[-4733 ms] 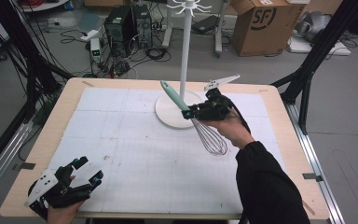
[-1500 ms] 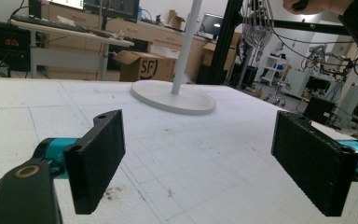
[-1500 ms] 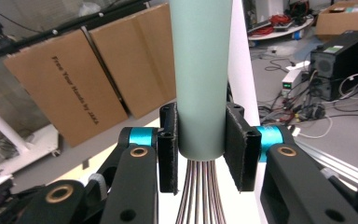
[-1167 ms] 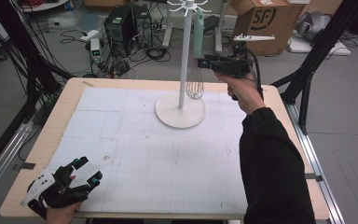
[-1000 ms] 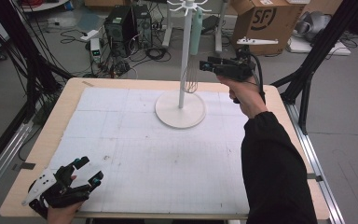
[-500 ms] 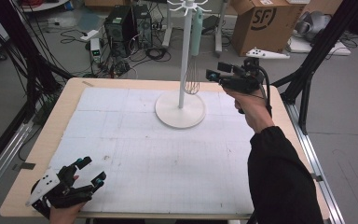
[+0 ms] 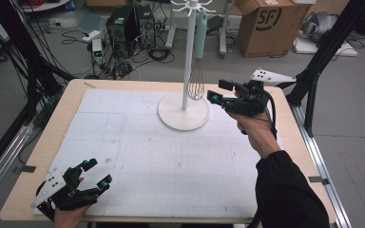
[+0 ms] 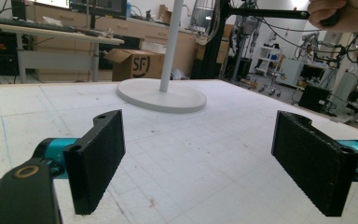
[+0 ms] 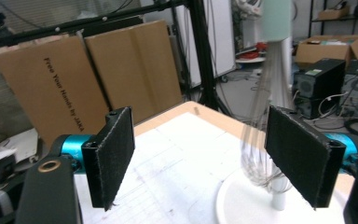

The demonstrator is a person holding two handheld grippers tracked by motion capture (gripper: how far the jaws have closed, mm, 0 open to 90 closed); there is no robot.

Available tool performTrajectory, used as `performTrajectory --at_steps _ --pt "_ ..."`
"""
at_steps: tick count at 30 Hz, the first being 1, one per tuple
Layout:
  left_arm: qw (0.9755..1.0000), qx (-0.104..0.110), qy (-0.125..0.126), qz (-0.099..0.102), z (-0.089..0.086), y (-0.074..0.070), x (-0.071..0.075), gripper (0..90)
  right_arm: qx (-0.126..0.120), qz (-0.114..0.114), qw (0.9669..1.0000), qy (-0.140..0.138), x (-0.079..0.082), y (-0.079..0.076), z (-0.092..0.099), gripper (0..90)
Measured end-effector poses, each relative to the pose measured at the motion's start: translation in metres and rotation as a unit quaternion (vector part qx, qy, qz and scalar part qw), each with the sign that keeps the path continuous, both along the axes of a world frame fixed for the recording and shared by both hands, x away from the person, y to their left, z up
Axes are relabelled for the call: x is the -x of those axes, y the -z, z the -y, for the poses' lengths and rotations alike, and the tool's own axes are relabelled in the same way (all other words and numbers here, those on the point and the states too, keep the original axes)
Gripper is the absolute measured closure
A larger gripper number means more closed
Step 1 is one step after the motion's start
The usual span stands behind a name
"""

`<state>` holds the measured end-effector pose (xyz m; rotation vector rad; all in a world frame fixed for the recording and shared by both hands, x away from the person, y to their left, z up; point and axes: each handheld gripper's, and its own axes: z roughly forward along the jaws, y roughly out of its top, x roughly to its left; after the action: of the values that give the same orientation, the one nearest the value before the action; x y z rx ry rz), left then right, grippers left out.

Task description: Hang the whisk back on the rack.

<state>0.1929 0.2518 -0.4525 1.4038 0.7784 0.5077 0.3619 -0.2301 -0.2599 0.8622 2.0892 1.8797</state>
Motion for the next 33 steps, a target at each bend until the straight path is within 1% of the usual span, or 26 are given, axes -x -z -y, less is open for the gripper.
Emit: performTrajectory --at_steps 1,6,8,12,16,22,23,25,27,30,31,33 --pt "1.0 0.002 0.0 -0.001 0.001 0.0 0.0 17.8 0.002 0.002 1.0 -0.002 0.002 0.0 -0.001 23.2" --pt "1.0 -0.002 0.003 0.0 0.004 0.0 -0.001 17.8 -0.008 0.008 0.9997 -0.019 0.018 0.005 -0.005 23.2" --pt "1.0 -0.003 0.004 0.0 0.005 0.0 -0.001 17.8 -0.01 0.01 0.9996 -0.022 0.023 0.008 -0.005 23.2" --pt "1.0 -0.003 0.005 0.001 0.004 0.0 -0.001 17.8 -0.015 0.017 0.9994 -0.028 0.039 0.017 -0.005 23.2" --pt "1.0 -0.002 0.004 0.004 0.004 0.0 0.001 17.7 -0.017 0.011 0.9992 -0.035 0.053 0.032 -0.005 23.2" --pt "0.9999 -0.001 0.011 0.013 0.005 -0.002 0.005 17.8 -0.021 0.006 0.9995 -0.023 0.069 0.055 0.002 23.2" --pt "0.9998 0.001 0.012 0.015 0.005 -0.002 0.006 17.7 -0.018 0.007 0.9996 -0.019 0.071 0.059 0.003 23.2" --pt "0.9997 0.005 0.014 0.021 0.004 -0.003 0.007 17.7 -0.009 -0.002 0.9998 -0.016 0.074 0.066 0.004 22.6" --pt "0.9995 0.007 0.014 0.026 0.003 -0.003 0.008 17.7 -0.009 -0.006 0.9999 -0.013 0.077 0.072 0.005 22.2" --pt "0.9996 0.006 0.013 0.026 0.003 -0.003 0.008 17.6 -0.013 -0.009 0.9998 -0.012 0.081 0.081 0.008 21.9" --pt "0.9996 0.006 0.013 0.026 0.003 -0.003 0.008 17.5 -0.01 -0.013 0.9998 -0.01 0.082 0.085 0.008 20.8" --pt "0.9996 0.003 0.011 0.026 0.003 -0.003 0.009 17.5 -0.012 -0.012 0.9998 -0.009 0.085 0.09 0.009 20.8"
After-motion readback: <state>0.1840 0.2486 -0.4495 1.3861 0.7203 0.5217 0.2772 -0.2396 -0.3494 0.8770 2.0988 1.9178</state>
